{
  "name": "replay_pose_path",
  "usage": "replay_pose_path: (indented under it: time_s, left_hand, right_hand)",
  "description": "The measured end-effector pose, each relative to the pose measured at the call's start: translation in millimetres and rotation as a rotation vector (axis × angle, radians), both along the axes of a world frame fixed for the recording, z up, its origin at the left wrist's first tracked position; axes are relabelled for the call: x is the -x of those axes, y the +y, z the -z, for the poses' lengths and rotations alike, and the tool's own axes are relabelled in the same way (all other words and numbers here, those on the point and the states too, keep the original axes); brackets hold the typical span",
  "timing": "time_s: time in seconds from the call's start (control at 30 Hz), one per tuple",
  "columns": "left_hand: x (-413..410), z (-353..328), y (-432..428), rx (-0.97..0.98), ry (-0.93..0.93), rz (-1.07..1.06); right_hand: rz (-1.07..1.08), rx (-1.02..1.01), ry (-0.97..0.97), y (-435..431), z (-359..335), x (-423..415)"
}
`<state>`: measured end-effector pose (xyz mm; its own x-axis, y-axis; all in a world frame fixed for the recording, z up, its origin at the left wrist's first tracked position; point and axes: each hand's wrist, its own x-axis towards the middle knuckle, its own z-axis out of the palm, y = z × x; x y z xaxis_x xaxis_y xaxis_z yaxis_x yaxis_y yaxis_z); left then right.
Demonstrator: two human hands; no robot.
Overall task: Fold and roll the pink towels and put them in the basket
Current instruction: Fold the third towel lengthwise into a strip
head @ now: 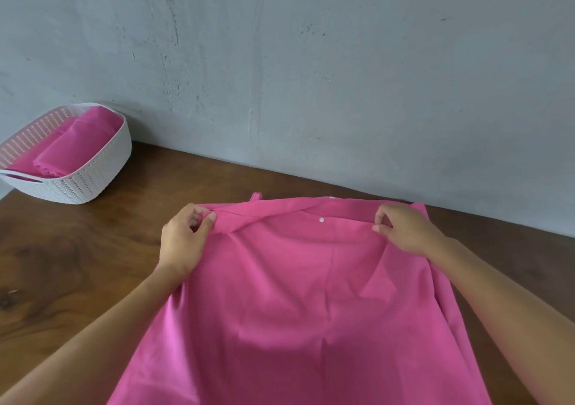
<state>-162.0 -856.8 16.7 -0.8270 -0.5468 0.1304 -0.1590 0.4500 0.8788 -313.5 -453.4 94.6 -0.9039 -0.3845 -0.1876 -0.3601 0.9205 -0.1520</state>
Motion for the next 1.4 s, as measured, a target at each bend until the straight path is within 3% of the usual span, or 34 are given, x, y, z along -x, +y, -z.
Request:
replay_pose_path:
  time_s: [0.27, 0.67, 0.77, 0.87, 1.0, 1.1, 1.4]
  left_hand:
    - [-1.0, 1.0, -1.0, 0.017, -0.008, 0.010]
    - [-1.9, -2.5, 1.9, 0.049, -0.037, 0.016]
    - [-2.4, -3.3, 2.2, 0.044, -0.044, 0.015]
    - [-3.1, -5.2, 3.3, 0.045, -0.055, 0.011]
    - [-1.9, -4.1, 2.2, 0.045, -0.051, 0.008]
    - [-0.5, -2.2, 2.3, 0.065, -0.052, 0.002]
    - [-1.0, -4.7, 6.7, 0.086, -0.049, -0.002]
  right_hand:
    - [-0.087, 0.113, 0.217, -0.3, -37.1, -95.4]
    - [-0.058, 0.224, -0.046, -13.6, 17.3, -192.9]
    - [0.028, 0.389, -0.154, -21.4, 7.6, -182.0]
    - [0.122, 0.549, -0.104, -25.0, 1.4, -150.0]
    - [0.150, 0.327, 0.057, -24.7, 25.7, -92.8]
    - [0.281, 0.131, 0.017, -27.1, 49.5, -60.7]
    - [0.442, 0.134, 0.134, -36.7, 78.0, -38.0]
